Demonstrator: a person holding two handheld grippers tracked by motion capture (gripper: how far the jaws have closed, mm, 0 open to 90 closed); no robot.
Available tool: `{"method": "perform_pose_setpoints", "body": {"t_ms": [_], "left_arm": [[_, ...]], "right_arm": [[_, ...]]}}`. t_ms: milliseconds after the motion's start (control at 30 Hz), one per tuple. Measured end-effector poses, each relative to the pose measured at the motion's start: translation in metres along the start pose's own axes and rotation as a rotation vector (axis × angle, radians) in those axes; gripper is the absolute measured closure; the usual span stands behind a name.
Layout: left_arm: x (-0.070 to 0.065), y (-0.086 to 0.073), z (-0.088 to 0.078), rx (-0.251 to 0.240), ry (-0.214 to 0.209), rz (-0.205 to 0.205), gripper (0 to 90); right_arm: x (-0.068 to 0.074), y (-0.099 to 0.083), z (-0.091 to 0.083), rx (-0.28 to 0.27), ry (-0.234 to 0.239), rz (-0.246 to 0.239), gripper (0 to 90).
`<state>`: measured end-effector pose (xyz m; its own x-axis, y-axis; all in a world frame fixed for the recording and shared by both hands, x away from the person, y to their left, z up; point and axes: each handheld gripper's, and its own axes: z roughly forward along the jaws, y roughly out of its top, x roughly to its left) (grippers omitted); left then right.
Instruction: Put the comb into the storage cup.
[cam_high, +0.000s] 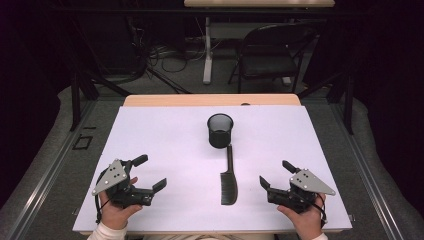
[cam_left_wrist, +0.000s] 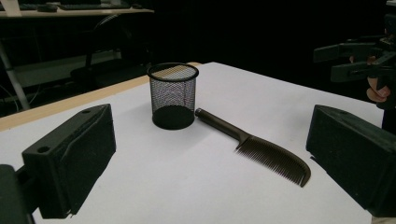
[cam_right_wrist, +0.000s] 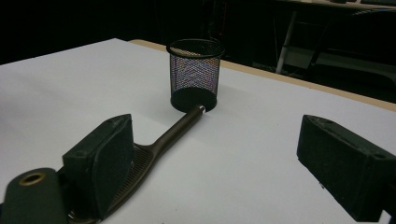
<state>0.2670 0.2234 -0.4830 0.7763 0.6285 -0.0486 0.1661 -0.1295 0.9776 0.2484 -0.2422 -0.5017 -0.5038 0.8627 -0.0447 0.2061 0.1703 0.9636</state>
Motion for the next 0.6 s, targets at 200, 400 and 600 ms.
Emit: {"method": "perform_pose_setpoints", "body": {"t_ms": [200, 400, 600], "left_arm": [[0.002, -0.002, 0.002, 0.006, 0.005, -0.005, 1.6], [0.003, -0.003, 0.002, -0.003, 0.007, -0.014, 1.6], [0.002, -0.006, 0.002, 0.010, 0.016, -0.016, 1.6]], "right_arm": [[-0.001, -0.004, 0.003, 0.024, 0.001, -0.003, 14.2], [0.000, -0.004, 0.009, 0.047, 0.011, -0.018, 17.7], [0.002, -0.004, 0.012, 0.060, 0.026, -0.031, 24.5]]}}
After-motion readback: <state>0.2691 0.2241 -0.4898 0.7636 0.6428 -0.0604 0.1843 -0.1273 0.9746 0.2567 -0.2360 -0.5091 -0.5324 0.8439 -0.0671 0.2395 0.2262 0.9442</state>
